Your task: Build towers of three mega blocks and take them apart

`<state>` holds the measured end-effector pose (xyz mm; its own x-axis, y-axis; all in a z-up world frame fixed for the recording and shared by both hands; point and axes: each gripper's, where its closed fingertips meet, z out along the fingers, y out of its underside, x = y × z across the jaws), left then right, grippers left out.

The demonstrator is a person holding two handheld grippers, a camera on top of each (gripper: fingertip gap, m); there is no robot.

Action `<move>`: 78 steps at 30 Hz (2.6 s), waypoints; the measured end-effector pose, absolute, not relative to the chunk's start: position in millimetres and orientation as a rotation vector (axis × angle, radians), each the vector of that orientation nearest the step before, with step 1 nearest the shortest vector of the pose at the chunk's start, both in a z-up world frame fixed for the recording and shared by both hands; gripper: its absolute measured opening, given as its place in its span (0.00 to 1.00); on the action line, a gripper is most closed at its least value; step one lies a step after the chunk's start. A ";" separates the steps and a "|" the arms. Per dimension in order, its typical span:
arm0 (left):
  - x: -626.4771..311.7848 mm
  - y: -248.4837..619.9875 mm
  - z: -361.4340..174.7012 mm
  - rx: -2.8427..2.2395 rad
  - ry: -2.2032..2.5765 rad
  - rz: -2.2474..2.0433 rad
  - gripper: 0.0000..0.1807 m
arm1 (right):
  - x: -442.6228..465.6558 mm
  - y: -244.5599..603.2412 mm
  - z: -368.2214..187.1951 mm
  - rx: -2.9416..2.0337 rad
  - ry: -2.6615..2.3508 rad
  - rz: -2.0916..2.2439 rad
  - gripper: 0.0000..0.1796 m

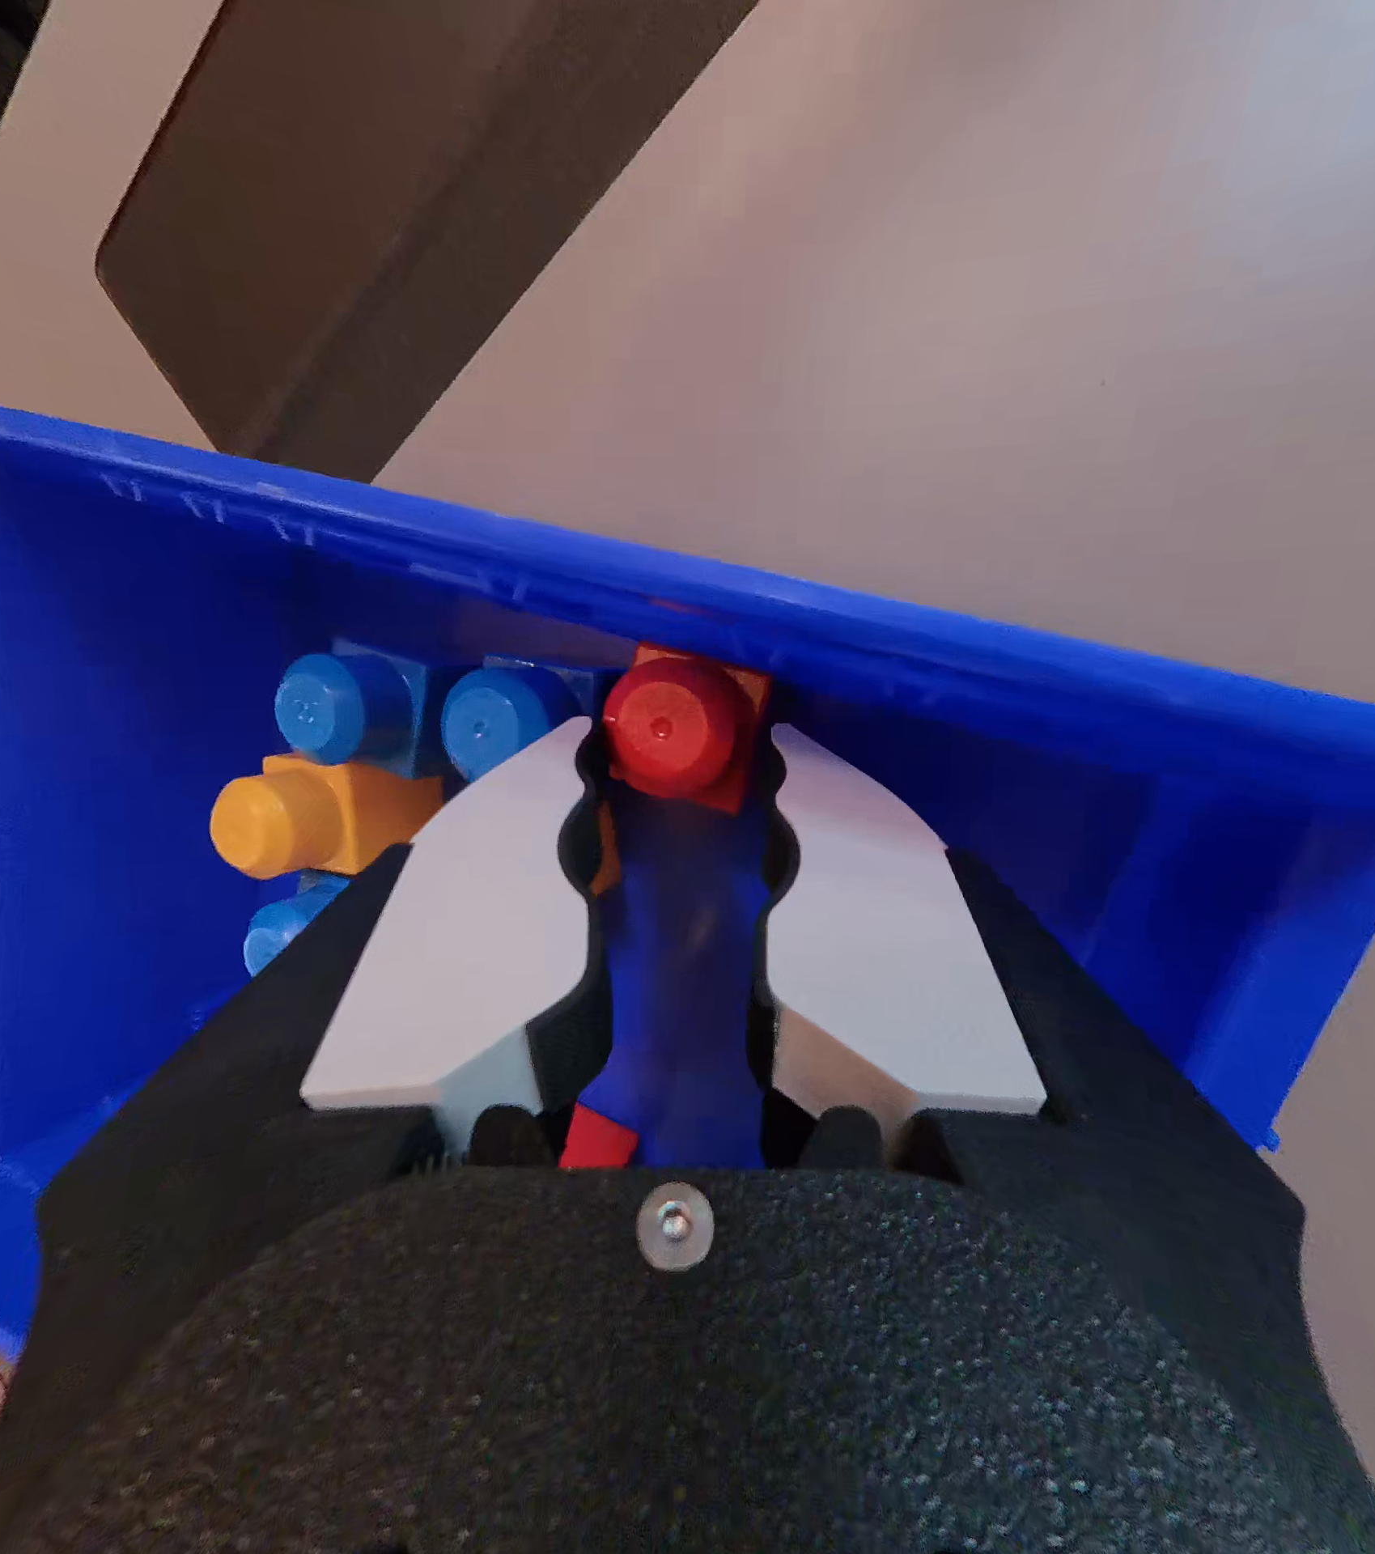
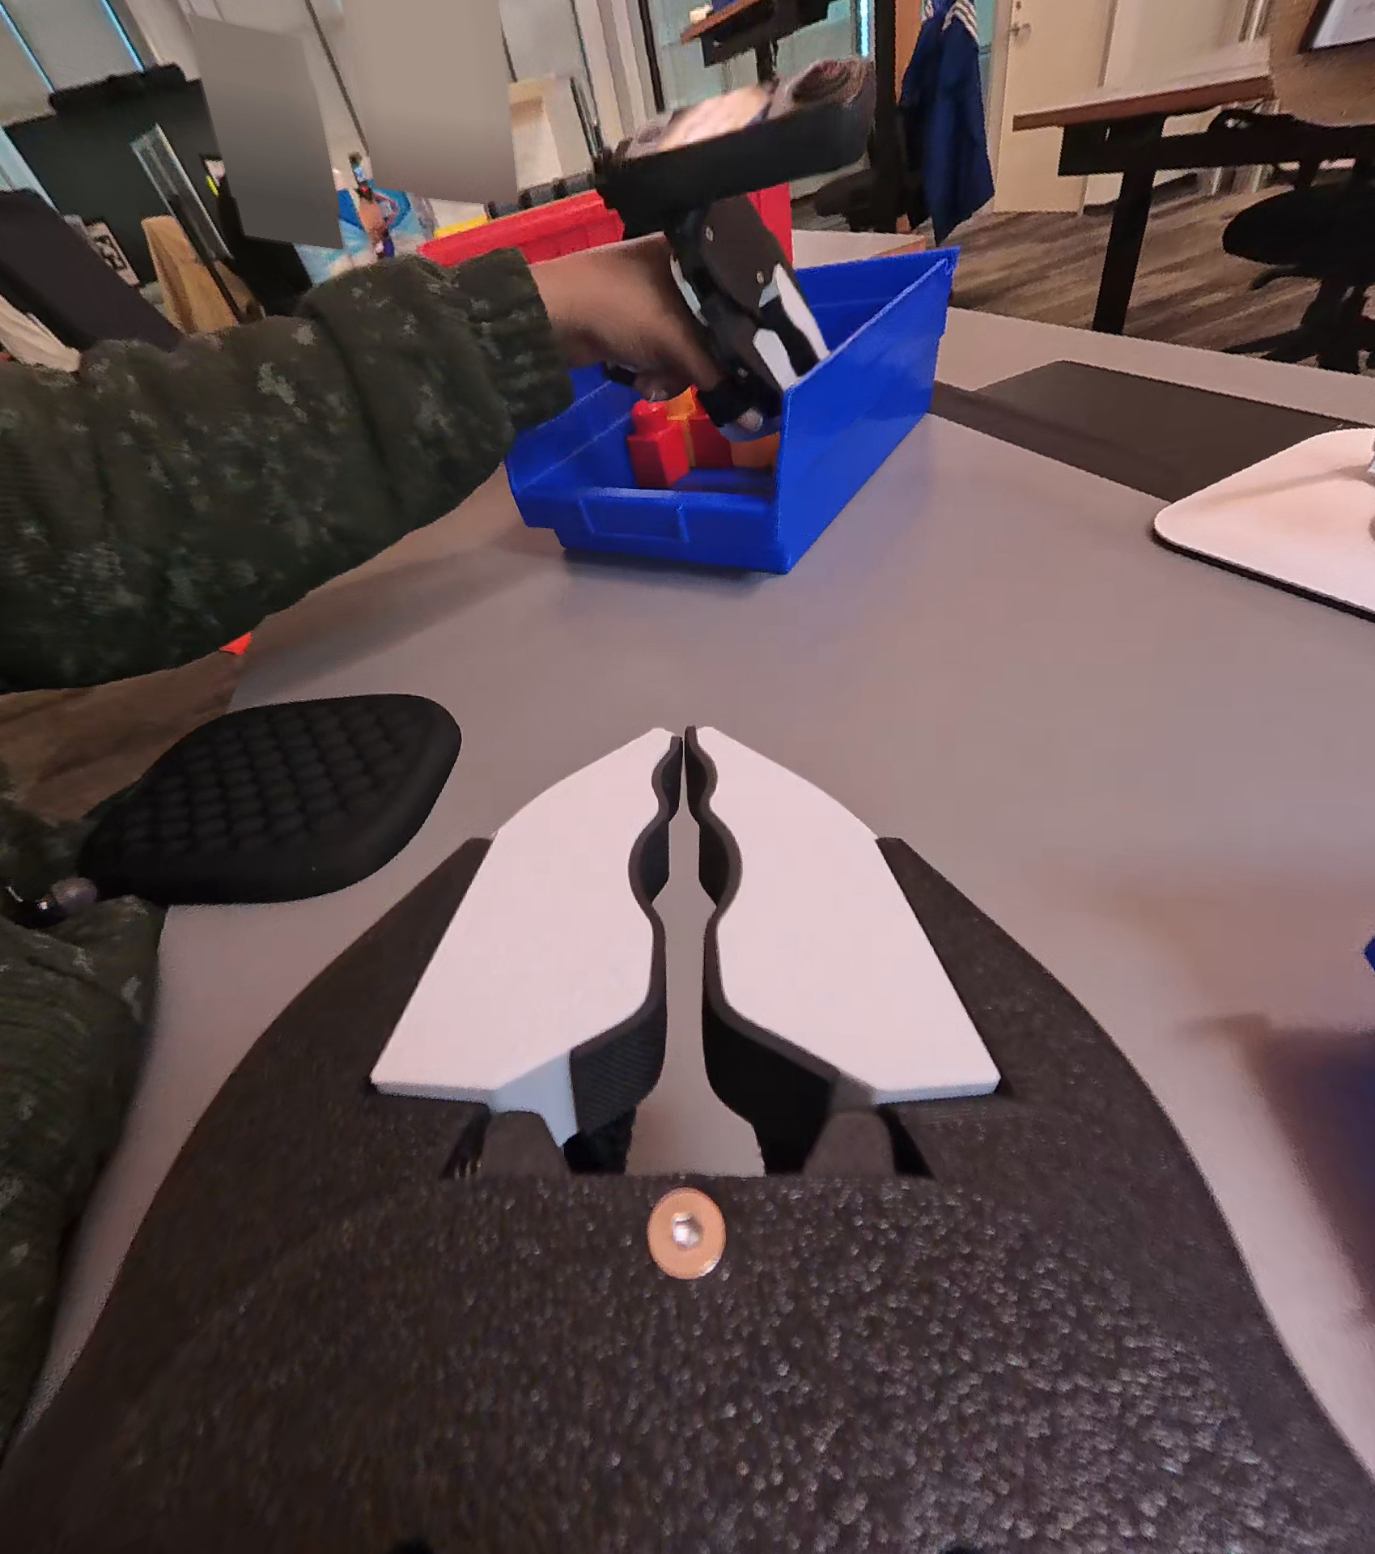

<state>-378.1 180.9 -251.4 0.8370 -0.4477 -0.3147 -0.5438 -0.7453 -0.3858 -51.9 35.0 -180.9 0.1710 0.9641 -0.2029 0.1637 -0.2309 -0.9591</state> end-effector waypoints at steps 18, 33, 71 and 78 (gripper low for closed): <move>-134.1 3.8 -186.0 -2.090 1.541 -0.291 0.16 | -84.4 -0.7 -192.9 -1.385 -1.444 0.776 0.26; -116.0 20.6 -196.1 -2.024 1.432 -0.405 0.20 | -78.2 -17.8 -236.4 -1.483 -1.699 0.774 0.18; -255.1 82.7 -120.7 -2.107 1.203 0.139 0.17 | -63.5 -6.3 -228.7 -1.529 -1.632 0.878 0.31; -148.3 1.3 -223.8 -2.105 1.548 -0.148 0.16 | -64.5 -17.9 -258.1 -1.575 -1.771 0.782 0.34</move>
